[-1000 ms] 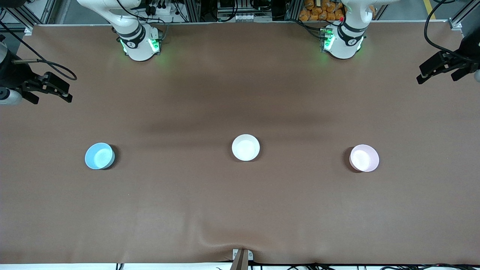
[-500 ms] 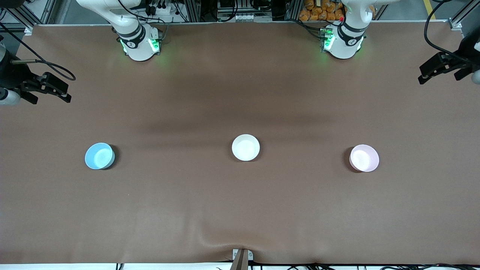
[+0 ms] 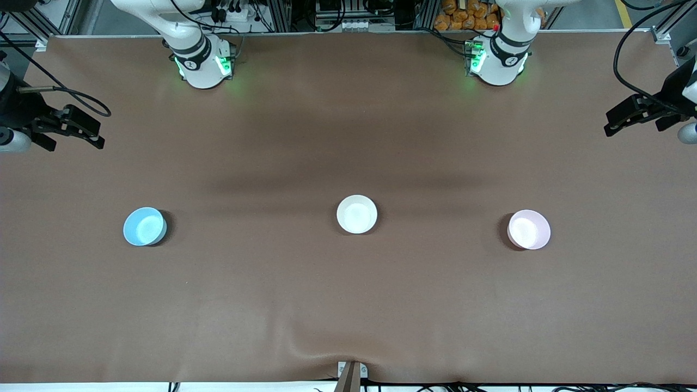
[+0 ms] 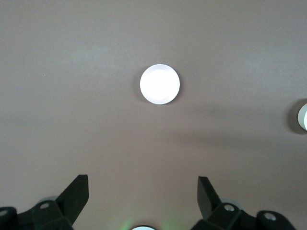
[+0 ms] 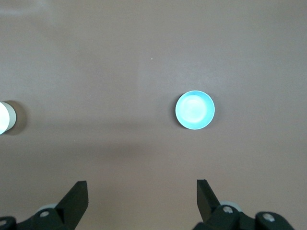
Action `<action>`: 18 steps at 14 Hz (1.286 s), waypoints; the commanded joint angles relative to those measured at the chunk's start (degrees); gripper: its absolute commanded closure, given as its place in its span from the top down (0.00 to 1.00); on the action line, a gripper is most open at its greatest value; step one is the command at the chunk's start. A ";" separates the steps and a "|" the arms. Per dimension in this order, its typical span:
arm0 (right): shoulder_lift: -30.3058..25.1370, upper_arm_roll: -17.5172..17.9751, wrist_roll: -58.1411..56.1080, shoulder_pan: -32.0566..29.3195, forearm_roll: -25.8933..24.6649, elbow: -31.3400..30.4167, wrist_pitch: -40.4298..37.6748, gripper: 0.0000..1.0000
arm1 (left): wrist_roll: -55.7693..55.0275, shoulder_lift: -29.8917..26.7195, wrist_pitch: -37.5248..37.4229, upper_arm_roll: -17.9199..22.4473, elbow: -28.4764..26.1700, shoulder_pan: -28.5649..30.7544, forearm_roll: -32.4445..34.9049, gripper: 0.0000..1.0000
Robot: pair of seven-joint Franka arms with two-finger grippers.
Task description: Stack pink and blue bowls on white bowl
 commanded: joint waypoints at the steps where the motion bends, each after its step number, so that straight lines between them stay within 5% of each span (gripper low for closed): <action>1: -0.65 2.24 -0.03 -2.38 0.59 -0.28 -0.41 1.00 | 0.89 -0.55 3.53 -0.15 -3.17 0.77 0.42 1.00; 6: -0.74 2.86 -0.03 -2.82 0.59 -0.37 -0.41 1.00 | 0.89 -1.00 12.76 -0.23 -11.79 3.75 0.42 1.00; 18: -0.56 1.72 -0.03 -2.12 0.50 -0.19 -0.49 1.00 | 1.15 4.53 52.92 -0.23 -37.46 5.69 -0.11 1.00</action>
